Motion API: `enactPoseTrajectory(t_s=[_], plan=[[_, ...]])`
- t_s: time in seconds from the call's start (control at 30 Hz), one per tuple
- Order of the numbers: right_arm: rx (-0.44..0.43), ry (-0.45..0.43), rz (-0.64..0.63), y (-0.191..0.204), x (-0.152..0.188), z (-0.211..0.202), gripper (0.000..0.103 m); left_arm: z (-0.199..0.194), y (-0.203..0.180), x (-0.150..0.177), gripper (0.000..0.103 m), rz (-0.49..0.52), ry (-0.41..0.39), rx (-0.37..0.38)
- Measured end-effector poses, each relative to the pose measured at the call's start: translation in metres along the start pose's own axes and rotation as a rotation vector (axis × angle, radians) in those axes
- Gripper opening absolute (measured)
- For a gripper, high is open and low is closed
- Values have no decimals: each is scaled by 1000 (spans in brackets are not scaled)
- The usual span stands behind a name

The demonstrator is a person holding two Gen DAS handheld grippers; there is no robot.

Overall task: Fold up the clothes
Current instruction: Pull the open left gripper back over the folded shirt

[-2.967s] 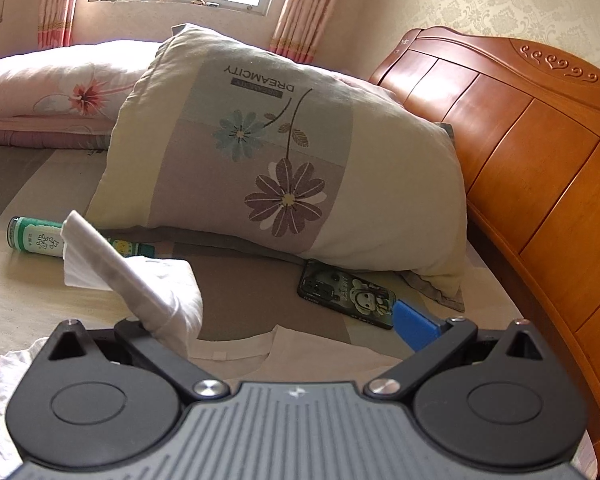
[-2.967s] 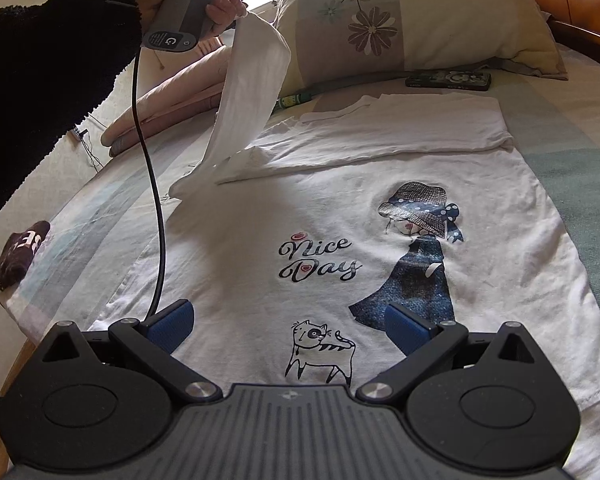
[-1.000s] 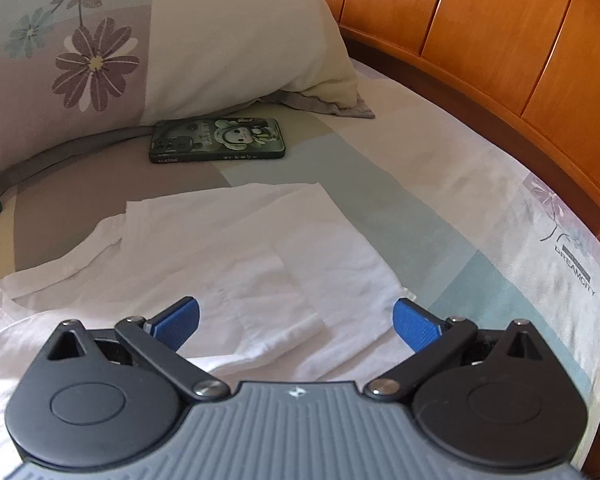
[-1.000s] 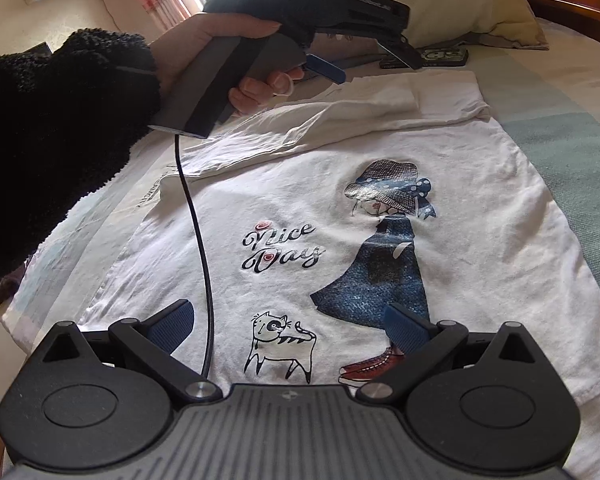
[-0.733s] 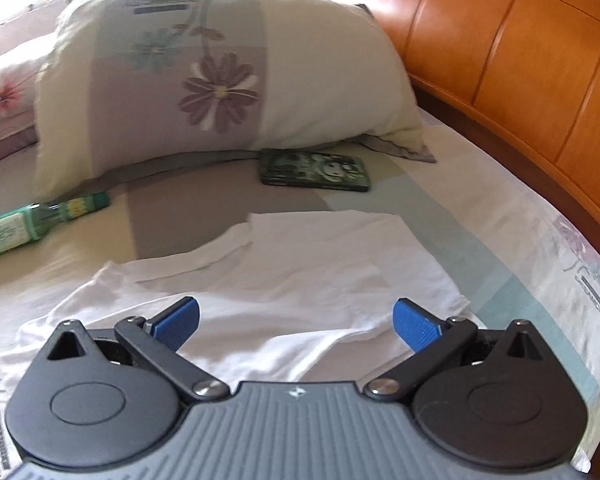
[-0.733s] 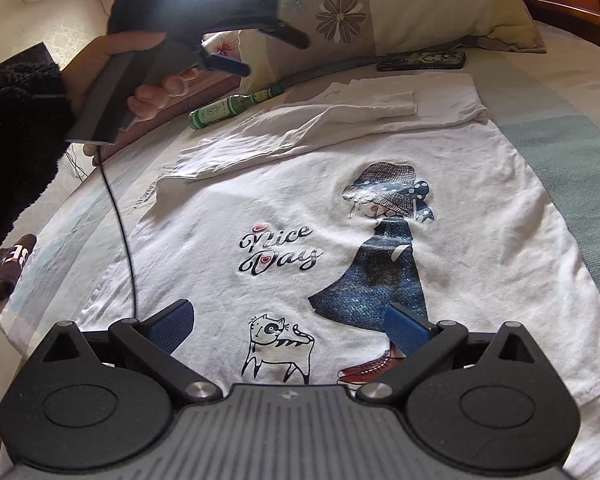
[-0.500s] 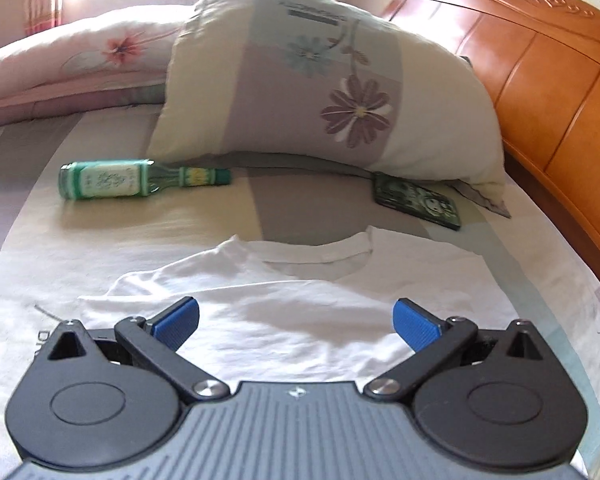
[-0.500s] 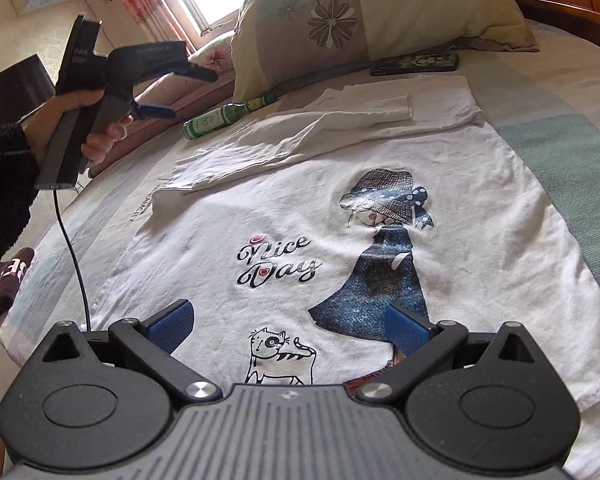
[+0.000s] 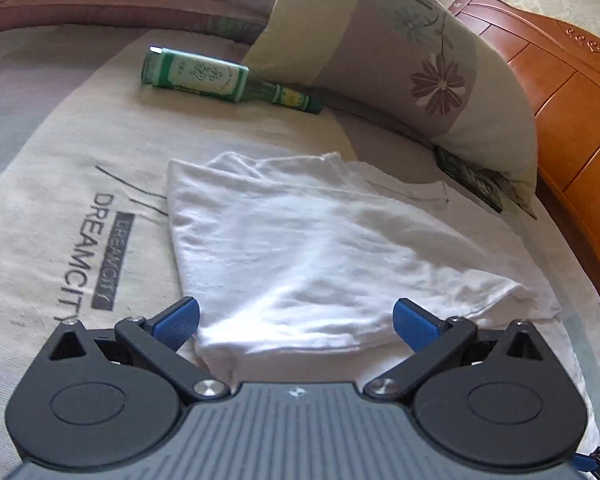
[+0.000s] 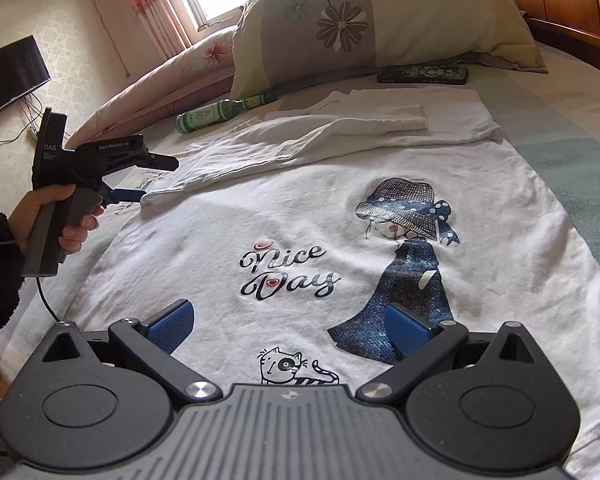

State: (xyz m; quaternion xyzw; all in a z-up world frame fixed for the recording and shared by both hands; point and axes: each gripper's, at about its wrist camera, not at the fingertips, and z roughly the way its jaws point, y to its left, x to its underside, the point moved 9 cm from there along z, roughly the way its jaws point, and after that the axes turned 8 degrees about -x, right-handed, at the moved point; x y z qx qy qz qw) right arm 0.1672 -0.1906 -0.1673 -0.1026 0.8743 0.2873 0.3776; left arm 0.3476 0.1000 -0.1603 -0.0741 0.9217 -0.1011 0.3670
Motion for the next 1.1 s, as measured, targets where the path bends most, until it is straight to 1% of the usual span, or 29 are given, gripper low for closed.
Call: enactPoseTrajectory(t_s=[0.07,0.13,0.2,0.33,0.4,0.47,0.5,0.57,0.63,0.7,0.77,0.8,0.83,0.87,0.9,1.0,1.07,1.1], plan=[[9,0,-10,2,0,3,103,4,-5,-12,102,5,-25,34],[20,0,-21,4,-1,6,103,14,-8,-25,102,9,-45,49],[29,1,-38,7,0,9,103,29,-6,-34,102,4,-48,61],[52,11,-80,12,1,14,103,58,15,-47,102,-27,-61,1],[63,14,-98,13,2,16,103,61,32,-54,102,-46,-93,-36],[65,14,-105,14,1,17,103,57,46,-59,102,-91,-108,-78],[64,14,-104,13,1,17,103,54,50,-62,102,-103,-119,-83],[63,12,-101,13,1,17,103,44,49,-68,102,-101,-155,-55],[61,10,-98,13,1,17,103,39,42,-73,102,-95,-167,-8],[60,9,-95,12,0,18,103,42,25,-76,102,-97,-135,86],[58,7,-92,12,0,18,103,51,11,-77,102,-114,-87,169],[58,7,-93,12,0,18,103,59,6,-77,102,-134,-51,213],[57,8,-95,12,0,18,103,68,6,-77,102,-160,-25,226],[57,8,-96,12,0,19,103,77,7,-76,102,-186,-6,226],[57,9,-98,12,0,19,103,86,11,-78,102,-203,-6,202],[56,10,-102,12,-1,20,103,99,22,-89,102,-235,-27,153],[54,10,-101,11,-1,20,103,99,21,-96,102,-230,-28,105],[54,10,-102,11,-1,20,103,96,19,-98,102,-207,-33,72]])
